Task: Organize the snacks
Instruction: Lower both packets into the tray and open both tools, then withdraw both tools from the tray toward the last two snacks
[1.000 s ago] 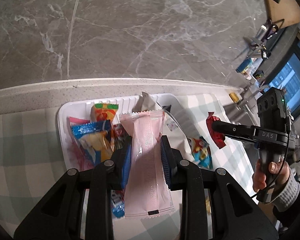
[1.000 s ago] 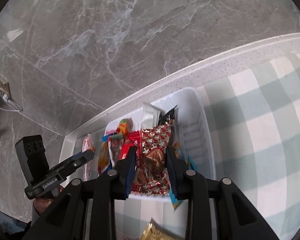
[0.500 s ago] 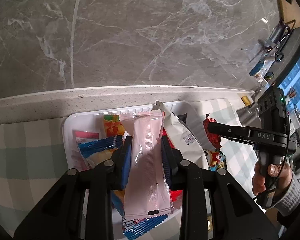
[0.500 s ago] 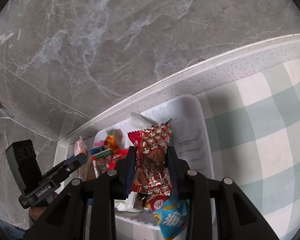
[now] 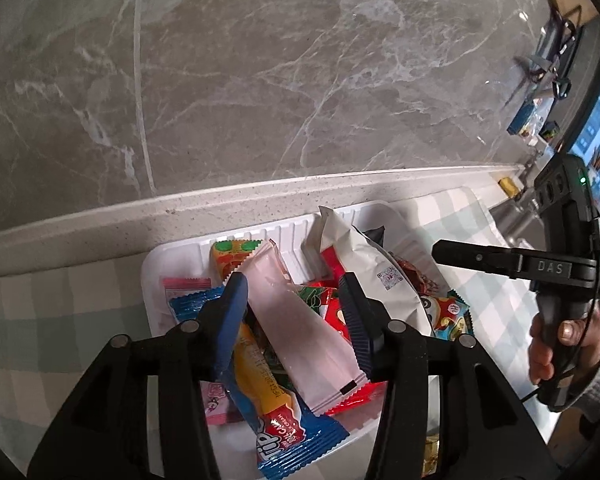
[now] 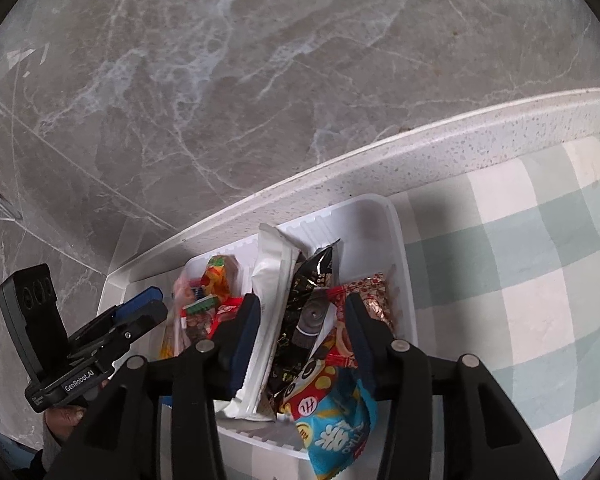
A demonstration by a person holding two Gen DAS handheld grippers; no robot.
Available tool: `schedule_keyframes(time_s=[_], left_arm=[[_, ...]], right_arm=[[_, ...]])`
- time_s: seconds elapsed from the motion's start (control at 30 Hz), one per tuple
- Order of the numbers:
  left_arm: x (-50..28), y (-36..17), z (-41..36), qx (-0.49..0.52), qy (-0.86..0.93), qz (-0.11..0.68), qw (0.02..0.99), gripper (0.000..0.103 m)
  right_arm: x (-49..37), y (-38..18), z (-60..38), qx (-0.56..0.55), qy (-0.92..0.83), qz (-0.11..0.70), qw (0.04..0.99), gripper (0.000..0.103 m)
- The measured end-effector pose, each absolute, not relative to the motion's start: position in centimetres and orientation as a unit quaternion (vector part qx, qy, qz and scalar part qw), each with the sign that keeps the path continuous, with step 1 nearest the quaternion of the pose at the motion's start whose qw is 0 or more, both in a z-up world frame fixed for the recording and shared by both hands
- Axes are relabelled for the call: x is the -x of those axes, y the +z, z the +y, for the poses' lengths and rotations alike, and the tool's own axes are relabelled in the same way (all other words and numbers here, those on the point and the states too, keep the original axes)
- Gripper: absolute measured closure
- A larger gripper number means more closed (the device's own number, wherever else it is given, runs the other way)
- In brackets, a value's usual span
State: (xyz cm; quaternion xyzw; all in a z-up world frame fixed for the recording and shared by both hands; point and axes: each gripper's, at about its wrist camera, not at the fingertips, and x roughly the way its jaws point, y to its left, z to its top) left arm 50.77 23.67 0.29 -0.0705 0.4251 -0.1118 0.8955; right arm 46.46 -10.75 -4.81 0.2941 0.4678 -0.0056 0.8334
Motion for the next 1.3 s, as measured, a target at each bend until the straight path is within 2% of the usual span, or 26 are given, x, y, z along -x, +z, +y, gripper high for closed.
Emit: schedule_keyframes(time_s=[0.73,0.83,1.3], left_arm=[[-43.8,4.2,19.7,-0.003,-0.127,0.392,0.911,0.055],[-42.6,4.5,18.9,-0.008,-0.135,0.389,0.911,0.055],[-37.2,3.9,16.0,-0.035,-0.182,0.395,0.900,0.053]], right_arm=[[-38.8,-0.8,-7.5,-0.242,-0.005,0.460,0.854,0.054],[-37.5,-0.7,-6.9,-0.232,-0.005,0.463,0.855,0.051],[-33.1,-1.4,-3.8,-0.199,-0.005,0.483,0.853,0.050]])
